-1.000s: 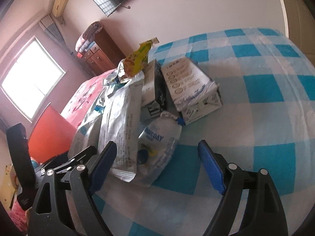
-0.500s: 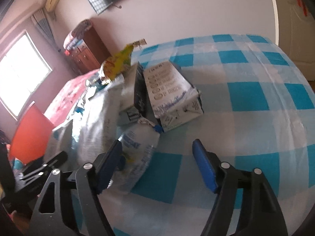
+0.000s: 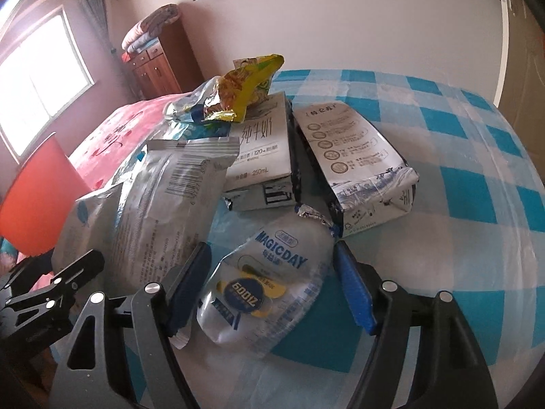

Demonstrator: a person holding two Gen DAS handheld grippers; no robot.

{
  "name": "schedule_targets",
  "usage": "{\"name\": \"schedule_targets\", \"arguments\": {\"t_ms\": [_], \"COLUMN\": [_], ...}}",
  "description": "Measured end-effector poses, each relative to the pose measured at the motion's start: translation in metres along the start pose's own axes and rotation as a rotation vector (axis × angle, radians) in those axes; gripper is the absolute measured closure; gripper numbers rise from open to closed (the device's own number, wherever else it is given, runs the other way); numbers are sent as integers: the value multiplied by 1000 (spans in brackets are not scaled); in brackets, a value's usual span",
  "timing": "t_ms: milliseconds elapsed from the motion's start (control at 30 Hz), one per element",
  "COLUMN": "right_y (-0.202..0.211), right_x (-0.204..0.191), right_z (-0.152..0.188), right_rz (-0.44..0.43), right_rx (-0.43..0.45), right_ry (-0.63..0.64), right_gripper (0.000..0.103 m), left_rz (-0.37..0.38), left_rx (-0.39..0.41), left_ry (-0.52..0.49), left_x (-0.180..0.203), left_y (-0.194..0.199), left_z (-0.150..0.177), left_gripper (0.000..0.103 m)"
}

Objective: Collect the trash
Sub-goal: 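Hold the wet-wipe packet in the left gripper while the right gripper grasps the MAGICDAY bottle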

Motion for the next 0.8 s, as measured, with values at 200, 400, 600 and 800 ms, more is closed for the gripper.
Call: {"name": "schedule_targets", "arguments": {"t_ms": [200,400,600,800], "right_y": [6,19,24,22], "right_x": [2,9,9,-5], "right_z": [3,5,10,16], "right_rz": [21,-2,-12,-29], "right_rx": [-5,-3,-28,-29], "right_ry": [34,11,-21,-18], "right_gripper": [46,59,57,23], "left_rz": [1,4,5,6], "left_rx": [6,13,15,14], "left_ry": [-6,-9,-11,-8], "left_x": [0,1,3,1], "left_y": [4,13,20,28], "left_z": [2,5,8,13], "left_gripper": [30,30,30,30]}}
Point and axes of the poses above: each gripper's, at about its wrist camera, not at the fingertips, and y roughly against the way its jaws point, x to its right, z to its underside, the point moved 4 cm from there along -y, roughly the way its jaws point, and after that the axes turned 10 degrees about x, right-handed, at the moved point
